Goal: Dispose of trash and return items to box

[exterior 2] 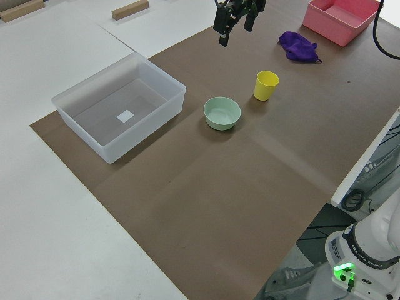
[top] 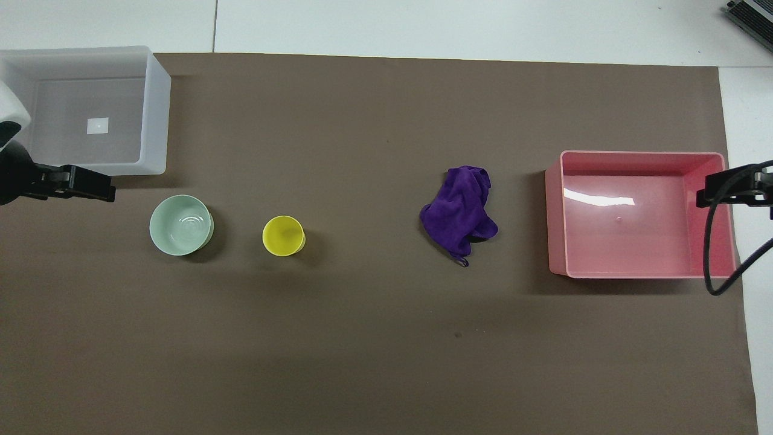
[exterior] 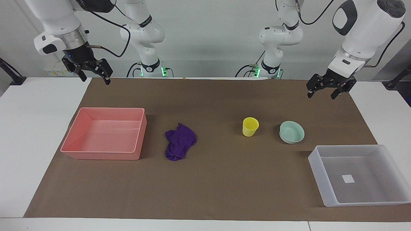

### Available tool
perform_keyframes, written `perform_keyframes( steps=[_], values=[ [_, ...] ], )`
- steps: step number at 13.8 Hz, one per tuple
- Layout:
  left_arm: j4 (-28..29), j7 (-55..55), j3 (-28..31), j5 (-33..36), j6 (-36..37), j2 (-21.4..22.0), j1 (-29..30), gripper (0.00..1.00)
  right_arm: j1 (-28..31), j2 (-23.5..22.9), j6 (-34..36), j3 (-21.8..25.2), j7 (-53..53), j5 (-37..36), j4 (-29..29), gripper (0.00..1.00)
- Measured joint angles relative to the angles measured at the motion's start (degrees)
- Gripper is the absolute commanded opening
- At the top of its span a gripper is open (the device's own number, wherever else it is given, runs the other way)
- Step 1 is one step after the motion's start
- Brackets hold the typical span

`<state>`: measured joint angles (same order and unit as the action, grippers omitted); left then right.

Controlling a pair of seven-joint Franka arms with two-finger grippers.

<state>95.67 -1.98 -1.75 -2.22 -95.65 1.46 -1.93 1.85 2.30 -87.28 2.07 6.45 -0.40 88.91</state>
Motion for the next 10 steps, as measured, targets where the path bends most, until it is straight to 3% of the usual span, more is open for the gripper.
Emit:
perform_keyframes(
  steps=[10],
  values=[
    [1.9,0.0,-0.1,0.0,-2.9,0.2,0.0,1.0,0.0,1.0,0.0,-0.1,-0.1,0.0,1.5,1.0]
  ],
)
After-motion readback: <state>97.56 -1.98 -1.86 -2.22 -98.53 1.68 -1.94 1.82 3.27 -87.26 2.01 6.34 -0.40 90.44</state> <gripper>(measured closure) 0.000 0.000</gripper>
